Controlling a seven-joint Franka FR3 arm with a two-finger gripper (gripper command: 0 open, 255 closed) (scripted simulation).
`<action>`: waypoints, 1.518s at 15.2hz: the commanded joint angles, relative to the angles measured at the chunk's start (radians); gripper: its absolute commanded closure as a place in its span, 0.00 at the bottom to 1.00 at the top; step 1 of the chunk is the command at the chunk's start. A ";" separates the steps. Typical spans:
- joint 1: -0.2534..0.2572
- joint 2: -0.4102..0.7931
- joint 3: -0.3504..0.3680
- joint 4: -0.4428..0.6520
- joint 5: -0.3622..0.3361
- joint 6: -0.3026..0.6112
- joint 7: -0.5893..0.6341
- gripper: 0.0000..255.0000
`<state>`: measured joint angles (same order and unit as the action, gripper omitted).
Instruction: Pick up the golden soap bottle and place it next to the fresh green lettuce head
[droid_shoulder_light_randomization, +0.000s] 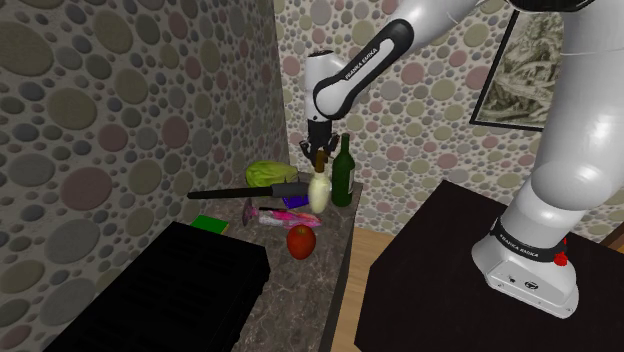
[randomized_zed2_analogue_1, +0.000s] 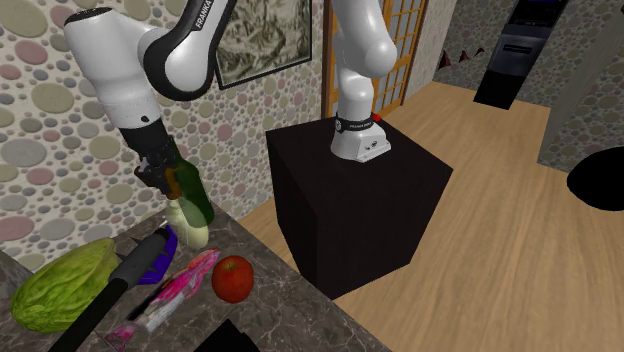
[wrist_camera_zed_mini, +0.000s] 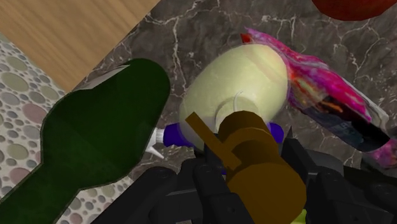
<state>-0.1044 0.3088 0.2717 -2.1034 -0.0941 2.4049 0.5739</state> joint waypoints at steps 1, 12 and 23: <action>0.003 0.019 -0.004 -0.006 -0.009 0.026 0.006 1.00; 0.010 0.057 -0.012 -0.010 -0.024 0.067 0.016 1.00; -0.006 -0.036 0.006 0.005 0.015 -0.039 -0.010 0.00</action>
<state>-0.1084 0.2824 0.2766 -2.1017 -0.0838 2.3800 0.5675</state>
